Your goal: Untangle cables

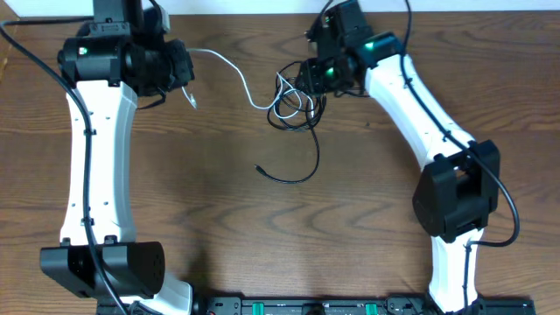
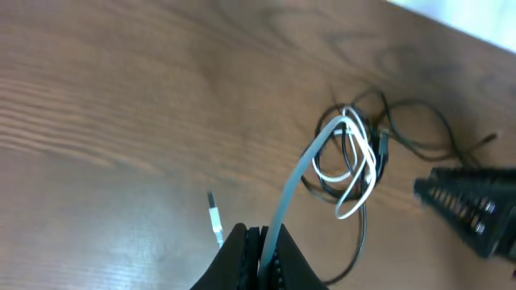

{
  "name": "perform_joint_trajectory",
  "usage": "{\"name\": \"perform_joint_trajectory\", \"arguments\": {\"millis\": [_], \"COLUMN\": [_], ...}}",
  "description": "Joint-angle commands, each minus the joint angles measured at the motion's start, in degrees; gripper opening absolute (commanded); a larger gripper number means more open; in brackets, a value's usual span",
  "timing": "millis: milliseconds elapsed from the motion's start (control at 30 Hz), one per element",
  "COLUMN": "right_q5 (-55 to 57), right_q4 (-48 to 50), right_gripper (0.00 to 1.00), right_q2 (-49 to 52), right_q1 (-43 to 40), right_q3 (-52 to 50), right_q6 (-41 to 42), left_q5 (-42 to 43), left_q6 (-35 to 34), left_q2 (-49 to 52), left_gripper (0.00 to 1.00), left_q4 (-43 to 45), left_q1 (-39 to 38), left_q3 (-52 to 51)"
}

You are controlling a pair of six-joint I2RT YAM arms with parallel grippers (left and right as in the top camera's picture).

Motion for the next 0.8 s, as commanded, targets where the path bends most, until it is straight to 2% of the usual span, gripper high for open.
{"name": "perform_joint_trajectory", "arguments": {"millis": [0, 133, 267, 467, 767], "right_q5": [1.03, 0.61, 0.35, 0.37, 0.33], "right_q4": [0.50, 0.28, 0.35, 0.74, 2.80], "right_gripper": [0.40, 0.39, 0.39, 0.38, 0.38], "right_q2": [1.95, 3.04, 4.09, 6.34, 8.57], "right_q1": [1.27, 1.29, 1.60, 1.90, 1.92], "right_q3": [0.07, 0.07, 0.07, 0.07, 0.07], "right_q6": [2.89, 2.89, 3.52, 4.42, 4.57], "left_q5": [-0.85, -0.81, -0.28, 3.93, 3.69], "left_q6": [-0.66, -1.90, -5.42, -8.17, -12.44], "left_q2": [-0.72, -2.60, -4.37, -8.33, -15.19], "left_gripper": [0.08, 0.07, 0.07, 0.08, 0.07], "left_q4": [1.29, 2.51, 3.08, 7.28, 16.81], "left_q1": [0.92, 0.92, 0.90, 0.90, 0.92], "left_q3": [4.59, 14.60, 19.96, 20.55, 20.55]}}
